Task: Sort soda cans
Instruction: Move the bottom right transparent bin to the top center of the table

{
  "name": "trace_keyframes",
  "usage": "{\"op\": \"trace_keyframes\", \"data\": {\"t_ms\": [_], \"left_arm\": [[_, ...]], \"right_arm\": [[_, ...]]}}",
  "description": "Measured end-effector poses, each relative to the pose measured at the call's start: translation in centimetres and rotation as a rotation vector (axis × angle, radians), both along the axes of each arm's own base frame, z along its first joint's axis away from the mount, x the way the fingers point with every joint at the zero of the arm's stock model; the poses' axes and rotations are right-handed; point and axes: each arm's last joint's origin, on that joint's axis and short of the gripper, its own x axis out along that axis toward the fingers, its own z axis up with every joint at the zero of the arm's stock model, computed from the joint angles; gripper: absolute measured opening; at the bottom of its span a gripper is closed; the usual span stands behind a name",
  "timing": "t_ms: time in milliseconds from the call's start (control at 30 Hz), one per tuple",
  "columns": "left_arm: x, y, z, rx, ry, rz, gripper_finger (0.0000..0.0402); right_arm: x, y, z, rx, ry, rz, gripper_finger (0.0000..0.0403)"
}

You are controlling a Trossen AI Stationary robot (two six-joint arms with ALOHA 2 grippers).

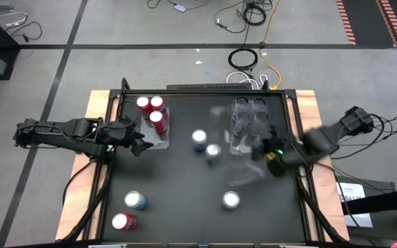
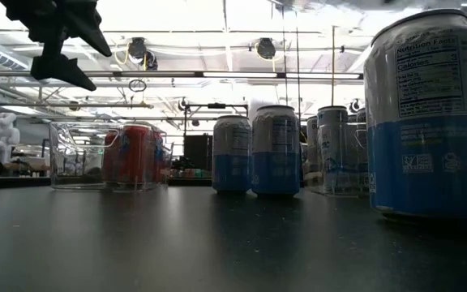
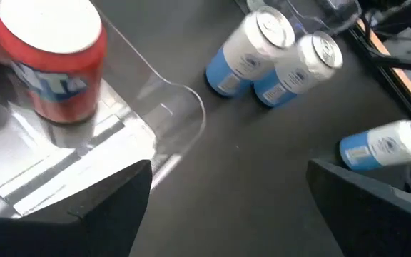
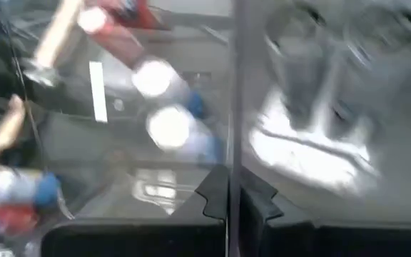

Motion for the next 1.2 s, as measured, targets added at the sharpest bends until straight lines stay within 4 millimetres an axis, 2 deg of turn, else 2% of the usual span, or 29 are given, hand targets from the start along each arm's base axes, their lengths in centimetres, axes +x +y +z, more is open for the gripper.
{"op": "trace_keyframes", "data": {"t_ms": [100, 200, 333, 533, 733, 867, 967, 1100, 1200], "left_arm": [[0.0, 0.1, 0.0, 0.040, 0.001, 0.027, 0.0382], [0.0, 0.2, 0.0, 0.124, 0.017, -0.032, 0.0382], [0.2, 0.2, 0.3, 0.242, 0.013, -0.119, 0.0382], [0.6, 0.3, 0.8, 0.289, -0.044, -0.084, 0.0382], [0.6, 0.4, 0.9, 0.305, -0.048, -0.063, 0.0382], [0.6, 0.4, 0.9, 0.306, -0.047, -0.061, 0.0382], [0.6, 0.4, 0.9, 0.307, -0.047, -0.060, 0.0382], [0.6, 0.4, 0.9, 0.307, -0.047, -0.060, 0.0382], [0.6, 0.4, 0.9, 0.307, -0.047, -0.059, 0.0382]], "right_arm": [[3.1, -3.1, 0.9, -0.085, -0.069, 0.042, 0.0000], [5.9, -6.7, 2.0, -0.166, -0.161, 0.076, 0.0000], [8.2, -12.7, 2.5, -0.238, -0.232, 0.033, 0.0000], [12.3, -21.1, -0.4, -0.202, -0.244, -0.041, 0.0000], [16.6, -27.6, -3.7, -0.120, -0.020, -0.078, 0.0000], [19.0, -30.5, -5.5, -0.066, 0.118, -0.091, 0.0000], [20.1, -31.7, -7.7, 0.019, 0.221, -0.101, 0.0000], [20.3, -32.0, -11.5, 0.190, 0.343, -0.079, 0.0000], [21.1, -31.4, -13.0, 0.238, 0.368, -0.062, 0.0000]]}}
